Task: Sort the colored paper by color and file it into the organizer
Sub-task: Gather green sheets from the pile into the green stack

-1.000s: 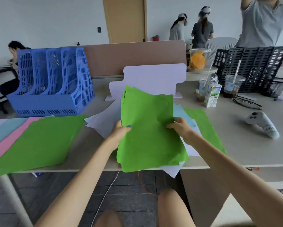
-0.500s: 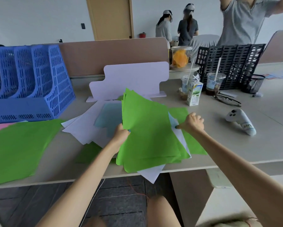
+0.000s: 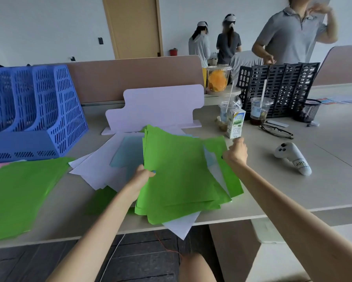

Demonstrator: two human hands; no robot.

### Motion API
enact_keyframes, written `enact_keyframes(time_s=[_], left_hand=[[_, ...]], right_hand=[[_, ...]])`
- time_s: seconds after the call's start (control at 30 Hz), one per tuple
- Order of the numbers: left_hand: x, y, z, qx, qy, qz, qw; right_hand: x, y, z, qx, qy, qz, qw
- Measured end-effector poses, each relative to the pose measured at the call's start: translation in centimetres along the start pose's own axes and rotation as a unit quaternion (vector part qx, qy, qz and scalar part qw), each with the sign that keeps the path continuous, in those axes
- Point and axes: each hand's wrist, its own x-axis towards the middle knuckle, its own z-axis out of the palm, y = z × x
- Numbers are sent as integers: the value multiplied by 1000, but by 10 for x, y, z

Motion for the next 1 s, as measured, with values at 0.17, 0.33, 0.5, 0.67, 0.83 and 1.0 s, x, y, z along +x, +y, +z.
enact_keyframes(time_s=[0.17, 0.33, 0.5, 0.67, 0.83, 1.0], left_hand=[[-4, 6, -4, -3, -24, 1, 1000], [-6, 9, -10, 0, -53, 2, 999], [-13, 11, -12, -16, -69, 13, 997], [-28, 24, -12, -119, -77, 29, 989], [-18, 17, -25, -229, -102, -56, 966], [-18, 18, -26, -280, -117, -88, 949]], right_hand=[[-23, -29, -6, -89, 63, -206, 973], [-50, -65, -8, -278, 104, -423, 856], [-71, -112, -13, -354, 148, -508, 772], [-86, -150, -19, -313, 181, -543, 758], [-69, -167, -26, -113, 141, -494, 850], [-36, -131, -5, 48, 76, -338, 937]])
